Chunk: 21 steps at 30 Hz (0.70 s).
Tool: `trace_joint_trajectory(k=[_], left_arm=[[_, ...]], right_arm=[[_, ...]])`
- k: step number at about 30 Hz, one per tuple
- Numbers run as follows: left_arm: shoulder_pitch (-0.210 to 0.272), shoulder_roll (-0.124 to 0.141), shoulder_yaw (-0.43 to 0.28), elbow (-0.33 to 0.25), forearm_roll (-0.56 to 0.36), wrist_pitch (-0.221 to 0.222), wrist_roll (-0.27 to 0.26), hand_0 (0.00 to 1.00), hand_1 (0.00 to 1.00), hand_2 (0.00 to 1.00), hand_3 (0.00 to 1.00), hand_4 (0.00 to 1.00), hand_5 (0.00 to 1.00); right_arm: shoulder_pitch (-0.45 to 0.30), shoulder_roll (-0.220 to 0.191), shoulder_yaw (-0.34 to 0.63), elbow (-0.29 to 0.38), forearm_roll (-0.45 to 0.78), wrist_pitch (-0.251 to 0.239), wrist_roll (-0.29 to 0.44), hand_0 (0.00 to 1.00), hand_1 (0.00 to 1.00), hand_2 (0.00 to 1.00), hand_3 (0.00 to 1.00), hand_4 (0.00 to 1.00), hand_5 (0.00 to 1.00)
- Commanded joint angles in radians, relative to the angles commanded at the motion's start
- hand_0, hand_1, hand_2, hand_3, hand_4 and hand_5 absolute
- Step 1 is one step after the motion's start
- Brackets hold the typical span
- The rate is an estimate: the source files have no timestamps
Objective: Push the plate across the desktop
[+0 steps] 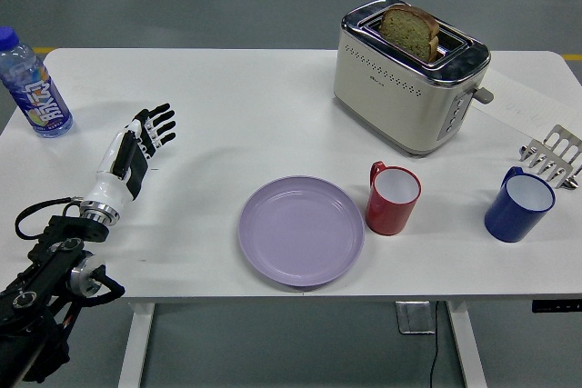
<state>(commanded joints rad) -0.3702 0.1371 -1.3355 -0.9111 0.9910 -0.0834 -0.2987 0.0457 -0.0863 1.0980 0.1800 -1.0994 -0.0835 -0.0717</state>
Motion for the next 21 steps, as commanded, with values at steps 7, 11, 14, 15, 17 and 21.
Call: trace_joint_trajectory(k=[7,11,14,15,17,21], left_arm=[[0.034,0.037,-0.112,-0.006,0.011,0.003,0.002,0.841,0.866,0.875,0.821,0.489,0.998],[0.067,0.055,-0.18,-0.011,0.017,0.006,-0.003,0.841,0.866,0.875,0.821,0.489,0.998],[0.091,0.065,-0.232,-0.013,0.021,0.006,-0.003,0.845,0.868,0.877,0.824,0.491,0.998],[0.096,0.067,-0.245,-0.013,0.021,0.006,-0.003,0.845,0.868,0.877,0.824,0.491,0.998],[0.109,0.072,-0.273,-0.014,0.024,0.005,-0.002,0.845,0.868,0.877,0.824,0.491,0.998],[0.132,0.077,-0.334,-0.021,0.034,0.001,0.004,0.844,0.867,0.877,0.823,0.489,0.998]], right_arm=[[-0.004,0.001,0.002,0.0,-0.003,0.001,-0.001,0.608,0.546,0.629,0.63,0.14,0.36],[-0.005,0.002,0.002,0.0,-0.002,0.001,-0.002,0.608,0.546,0.629,0.63,0.14,0.36],[-0.005,0.003,0.003,0.0,-0.001,0.001,-0.002,0.608,0.546,0.629,0.629,0.139,0.36],[-0.005,0.003,0.003,0.0,-0.001,0.001,-0.002,0.608,0.546,0.629,0.629,0.139,0.36],[-0.005,0.003,0.003,0.0,-0.002,0.001,-0.002,0.608,0.546,0.629,0.629,0.139,0.36],[-0.005,0.003,0.003,0.0,-0.002,0.001,-0.001,0.609,0.546,0.628,0.629,0.139,0.361]])
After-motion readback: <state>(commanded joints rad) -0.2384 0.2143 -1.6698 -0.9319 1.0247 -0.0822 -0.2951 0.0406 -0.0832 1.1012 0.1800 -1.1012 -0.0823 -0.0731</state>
